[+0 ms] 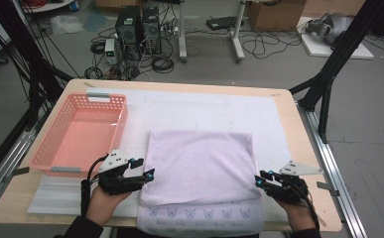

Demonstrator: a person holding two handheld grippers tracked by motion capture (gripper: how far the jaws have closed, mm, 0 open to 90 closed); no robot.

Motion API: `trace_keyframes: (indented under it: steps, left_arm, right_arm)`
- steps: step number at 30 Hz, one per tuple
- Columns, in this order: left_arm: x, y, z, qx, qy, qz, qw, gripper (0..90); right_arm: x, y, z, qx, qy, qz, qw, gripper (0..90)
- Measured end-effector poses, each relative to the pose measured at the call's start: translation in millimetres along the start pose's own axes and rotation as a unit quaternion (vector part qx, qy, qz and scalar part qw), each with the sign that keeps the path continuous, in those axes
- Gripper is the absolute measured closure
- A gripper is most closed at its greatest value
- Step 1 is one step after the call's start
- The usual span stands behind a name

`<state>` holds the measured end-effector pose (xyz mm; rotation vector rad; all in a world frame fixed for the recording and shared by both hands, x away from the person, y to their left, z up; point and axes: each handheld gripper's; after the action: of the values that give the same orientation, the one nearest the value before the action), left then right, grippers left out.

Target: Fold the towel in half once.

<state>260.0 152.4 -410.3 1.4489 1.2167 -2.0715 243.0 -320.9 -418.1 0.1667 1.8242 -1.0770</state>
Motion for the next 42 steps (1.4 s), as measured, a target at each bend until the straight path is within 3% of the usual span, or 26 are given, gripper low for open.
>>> trace_keyframes:
  steps: [3, 6, 9, 14, 16, 19, 21, 25, 30, 32, 34, 38, 41, 42]
  left_arm:
    - [-4.4, 13.1, 1.2, -0.008, 0.0, -0.002, 1.0, 42.2]
    - [-7.4, 22.3, 1.6, -0.018, -0.002, 0.002, 0.9998, 42.2]
    - [-8.5, 28.2, -1.4, -0.024, -0.01, 0.005, 0.9997, 42.1]
    - [-8.2, 33.1, -6.0, -0.034, -0.013, -0.001, 0.9993, 41.9]
    - [-8.2, 35.4, -7.7, -0.041, -0.017, -0.003, 0.999, 41.7]
    - [-10.2, 41.4, -11.9, -0.055, -0.027, -0.003, 0.9981, 41.5]
    - [-13.4, 46.8, -14.3, -0.061, -0.035, -0.004, 0.9975, 39.9]
    - [-23.2, 60.4, -20.5, -0.079, -0.055, 0.01, 0.9953, 36.2]
    - [-33.5, 80.2, -32.4, -0.099, -0.071, 0.004, 0.9926, 35.2]
    - [-36.7, 88.7, -37.1, -0.114, -0.073, -0.006, 0.9908, 35.2]
    - [-38.7, 96.8, -43.8, -0.135, -0.078, -0.015, 0.9876, 35.4]
    - [-35.1, 113.0, -55.5, -0.165, -0.089, -0.038, 0.9816, 36.4]
    - [-27.8, 122.0, -62.7, -0.188, -0.095, -0.062, 0.9755, 37.3]
    - [-25.7, 124.3, -64.6, -0.186, -0.101, -0.067, 0.975, 37.6]
  right_arm:
    - [-2.2, 18.2, 2.6, 0.006, -0.015, -0.027, 0.9995, 70.1]
    - [0.7, 26.4, 0.5, -0.005, -0.028, -0.059, 0.9979, 71.7]
    - [7.9, 21.3, -8.7, -0.023, -0.057, -0.084, 0.9946, 73.0]
    - [22.2, 1.1, -24.0, -0.068, -0.088, -0.099, 0.9888, 73.9]
    - [26.2, -6.6, -26.5, -0.068, -0.093, -0.094, 0.9889, 72.9]
    - [23.2, -15.2, -20.4, -0.06, -0.07, -0.055, 0.9942, 68.4]
    - [16.7, -15.7, -11.8, -0.034, -0.044, -0.026, 0.9981, 64.0]
    - [-0.2, -1.8, 10.8, 0.02, -0.009, 0.003, 0.9998, 58.7]
    - [-20.2, 29.0, 45.0, 0.073, 0.049, 0.024, 0.9959, 52.8]
    - [-27.0, 42.9, 58.2, 0.078, 0.078, 0.027, 0.9935, 52.1]
    - [-34.3, 57.5, 67.4, 0.079, 0.104, 0.018, 0.9912, 56.1]
    - [-44.6, 82.5, 74.2, 0.108, 0.098, -0.016, 0.9891, 54.8]
    - [-45.4, 90.0, 77.8, 0.12, 0.098, -0.022, 0.9876, 52.2]
    - [-45.3, 90.2, 78.2, 0.119, 0.098, -0.022, 0.9878, 52.3]
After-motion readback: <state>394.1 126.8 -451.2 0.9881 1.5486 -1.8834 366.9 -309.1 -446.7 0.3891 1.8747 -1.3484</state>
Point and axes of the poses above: each handheld gripper's, and its own axes: y roughly forward along the jaws, x roughly out of its underside, z roughly to its right, and after that the axes turned 6 degrees about -x, right-handed
